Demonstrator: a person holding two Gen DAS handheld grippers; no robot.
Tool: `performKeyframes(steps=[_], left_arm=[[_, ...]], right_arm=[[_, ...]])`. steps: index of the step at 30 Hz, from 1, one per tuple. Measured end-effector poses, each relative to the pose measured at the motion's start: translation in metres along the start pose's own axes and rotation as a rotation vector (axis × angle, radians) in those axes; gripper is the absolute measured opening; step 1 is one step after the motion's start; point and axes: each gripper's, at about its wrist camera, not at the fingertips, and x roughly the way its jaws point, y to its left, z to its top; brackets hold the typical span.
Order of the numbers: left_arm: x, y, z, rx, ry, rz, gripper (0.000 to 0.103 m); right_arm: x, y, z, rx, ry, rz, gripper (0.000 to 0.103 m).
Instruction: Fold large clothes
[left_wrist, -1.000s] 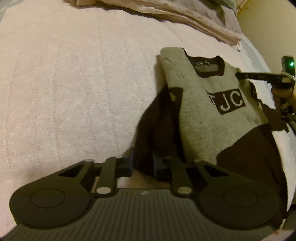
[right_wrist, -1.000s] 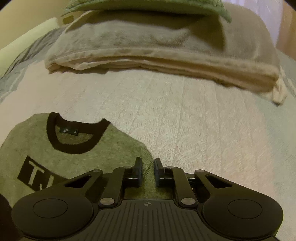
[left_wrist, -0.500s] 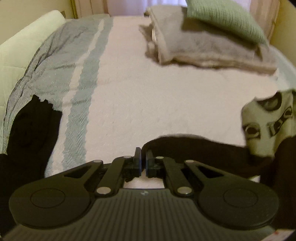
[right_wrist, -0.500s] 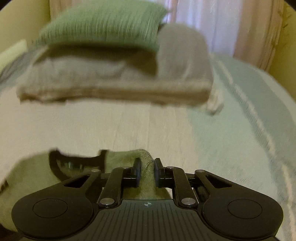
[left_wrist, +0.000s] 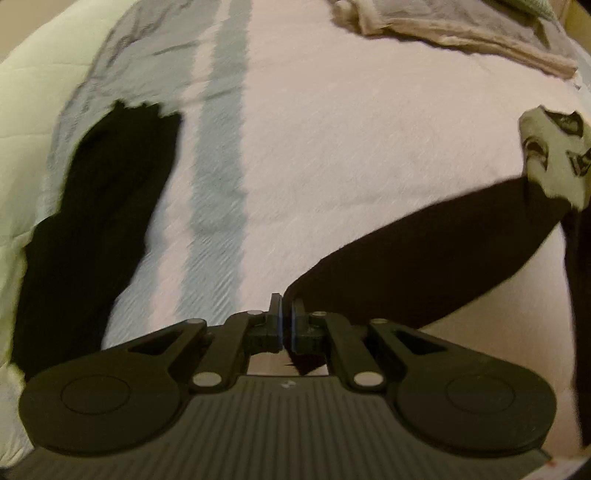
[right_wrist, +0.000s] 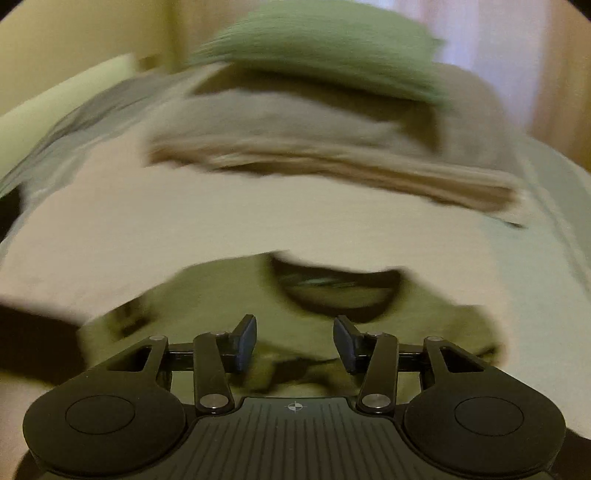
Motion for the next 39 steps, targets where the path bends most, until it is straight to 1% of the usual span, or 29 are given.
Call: performKeyframes(steps=[2,4,5,7,9,10,11,13,16,18,20,21,22,23,24,26,29,30,31,32,33,34,35,36,37,39], left_arm=[[-0.004,0.008,-0.015,-0.021,0.025,-0.014,0.002],[0.0,0.015,-0.026,-0.02,0.044,-0.017,0.002],[0.001,0.017,-0.029,-0.024,0.042,-0.011,0.002],[0.003,0.024,-0.032,-0.052,0.04,-0.026,0.002],[-0.001,0.025,-0.032,-0.049,0.016,-0.017,0.002],[-0.005,0.025,-0.033,-0.05,0.001,-0.02,0.002],[-0.008,0.028,-0.034,-0.06,-0.014,-0.034,0.002],[-0.018,0.03,-0.039,-0.066,-0.042,-0.066,0.002],[-0.022,0.031,-0.049,-0.077,-0.025,-0.11,0.002],[-0.018,0.031,-0.057,-0.098,-0.009,-0.134,0.002],[-0.011,0.031,-0.063,-0.112,0.009,-0.159,0.002],[-0.008,0.031,-0.065,-0.112,0.016,-0.169,0.002],[-0.004,0.032,-0.068,-0.112,0.015,-0.172,0.002],[-0.004,0.034,-0.069,-0.121,0.015,-0.182,0.002],[-0.006,0.037,-0.07,-0.135,0.006,-0.189,0.002],[-0.012,0.044,-0.067,-0.154,-0.026,-0.184,0.002],[-0.025,0.06,-0.057,-0.193,-0.098,-0.17,0.002],[-0.026,0.063,-0.052,-0.188,-0.114,-0.16,0.002],[-0.024,0.065,-0.048,-0.184,-0.111,-0.163,0.002],[-0.019,0.067,-0.045,-0.184,-0.098,-0.177,0.002],[-0.012,0.066,-0.044,-0.179,-0.066,-0.204,0.002],[-0.003,0.065,-0.044,-0.165,-0.021,-0.232,0.002],[0.004,0.063,-0.048,-0.15,0.013,-0.245,0.002],[0.011,0.059,-0.053,-0.14,0.047,-0.257,0.002],[0.017,0.057,-0.06,-0.141,0.078,-0.269,0.002],[0.027,0.054,-0.07,-0.163,0.107,-0.283,0.002]], right_arm=[[0.011,0.031,-0.002,-0.066,0.026,0.089,0.044],[0.024,0.065,-0.002,-0.181,0.05,0.171,0.044],[0.031,0.081,0.001,-0.245,0.053,0.211,0.044],[0.043,0.106,0.007,-0.34,0.056,0.287,0.044],[0.057,0.131,0.018,-0.423,0.058,0.364,0.044],[0.062,0.143,0.024,-0.465,0.058,0.416,0.044],[0.07,0.156,0.032,-0.503,0.06,0.467,0.044],[0.085,0.18,0.043,-0.558,0.058,0.537,0.044],[0.119,0.215,0.052,-0.623,0.127,0.628,0.044],[0.143,0.241,0.049,-0.722,0.22,0.677,0.044],[0.16,0.263,0.038,-0.842,0.292,0.698,0.044],[0.165,0.27,0.032,-0.885,0.325,0.694,0.032],[0.167,0.276,0.031,-0.903,0.333,0.692,0.0],[0.167,0.279,0.034,-0.892,0.338,0.694,0.0],[0.161,0.283,0.039,-0.886,0.304,0.674,0.0],[0.14,0.286,0.057,-0.855,0.177,0.643,0.0],[0.12,0.29,0.086,-0.718,0.016,0.606,0.0],[0.118,0.288,0.091,-0.691,-0.024,0.579,0.0],[0.12,0.283,0.094,-0.67,-0.046,0.548,0.0],[0.126,0.276,0.096,-0.661,-0.03,0.523,0.0],[0.134,0.265,0.099,-0.665,0.005,0.489,0.011],[0.141,0.255,0.099,-0.673,0.036,0.446,0.031],[0.146,0.242,0.1,-0.682,0.067,0.407,0.04],[0.151,0.229,0.101,-0.683,0.102,0.396,0.05],[0.155,0.214,0.105,-0.679,0.137,0.391,0.05],[0.161,0.19,0.106,-0.7,0.212,0.356,0.05]])
